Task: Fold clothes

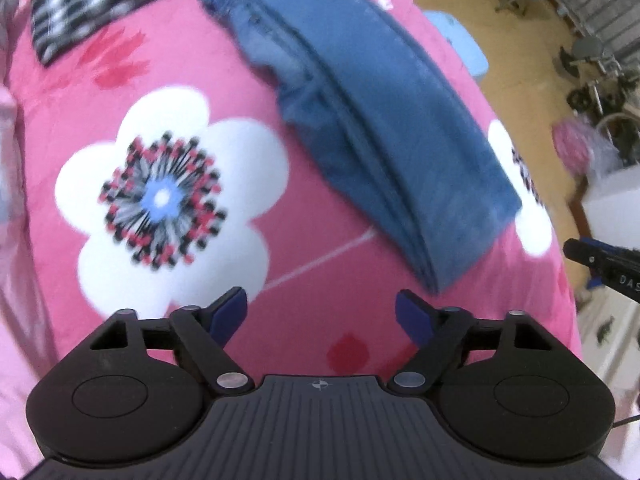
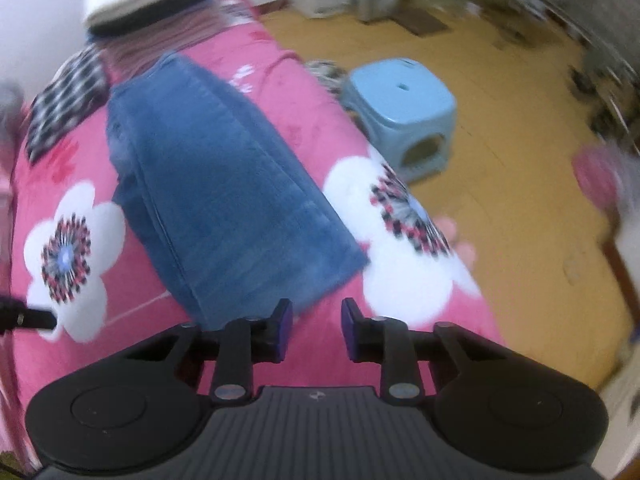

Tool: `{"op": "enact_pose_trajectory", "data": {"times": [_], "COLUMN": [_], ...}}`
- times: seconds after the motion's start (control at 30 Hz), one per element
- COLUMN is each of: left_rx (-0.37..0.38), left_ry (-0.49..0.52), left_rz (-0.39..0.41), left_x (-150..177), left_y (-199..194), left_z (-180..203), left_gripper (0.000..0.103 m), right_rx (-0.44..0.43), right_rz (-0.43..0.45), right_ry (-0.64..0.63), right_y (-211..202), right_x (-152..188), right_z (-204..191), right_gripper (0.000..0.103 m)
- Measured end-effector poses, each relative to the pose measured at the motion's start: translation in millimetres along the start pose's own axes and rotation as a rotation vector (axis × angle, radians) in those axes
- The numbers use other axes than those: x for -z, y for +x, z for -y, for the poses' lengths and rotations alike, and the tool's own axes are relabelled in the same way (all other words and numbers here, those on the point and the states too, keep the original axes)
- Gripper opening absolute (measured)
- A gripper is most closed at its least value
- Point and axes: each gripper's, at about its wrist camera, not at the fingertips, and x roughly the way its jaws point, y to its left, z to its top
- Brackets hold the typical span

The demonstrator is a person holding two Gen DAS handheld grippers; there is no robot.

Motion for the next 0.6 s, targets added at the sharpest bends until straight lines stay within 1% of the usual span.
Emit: {"op": "enact_pose_trajectory", "data": {"times": [0.07,0.1,0.17,0.2,0.23,0.27,0.33,0.43,0.53,0.6], "left_rx": [-0.001,0.009,0.040,0.051,0.060,0.066,0.087,0.119,0.150,0.171], "left_ry": [0.007,0.011,0.032,0.054,0.078,0.104,0.151,0.168,0.185,0.197], "left_rz": [0.062,0.092,0.143,0.166,0.185,0.197,0.219,0.264,0.309,0.339], "left_x": [-1,-1,-1,1,2,5,12,25,39,48], "left_y": [6,9,14,17,20,25,38,55,73,84], "left_z": [19,28,47,57,66,75,87,85,82,80], "left_gripper": [0.064,0.057,0.054,0.048,0.042,0.040,0.027,0.020,0.019,0.020], "right_rx": [-0.017,-0.026,-0.060,-0.081,-0.102,-0.122,-0.157,-0.223,-0.198,-0.196], "right_rz": [0.002,0.007,0.021,0.028,0.031,0.032,0.034,0.059,0.086,0.110], "right_ry": [-0.086,-0.128,-0.194,-0.227,-0.262,-0.300,-0.378,-0.492,-0.585,-0.570], "right_y": [13,18,25,28,32,35,43,58,87,104], "right_x": [-9,-13,-19,-21,-22,-22,-19,-9,5,17], "right_z": [4,6,10,12,12,12,8,1,0,9], "right_gripper": [0.023,0.023,0.022,0.022,0.019,0.018,0.017,0.017,0.017,0.015]}}
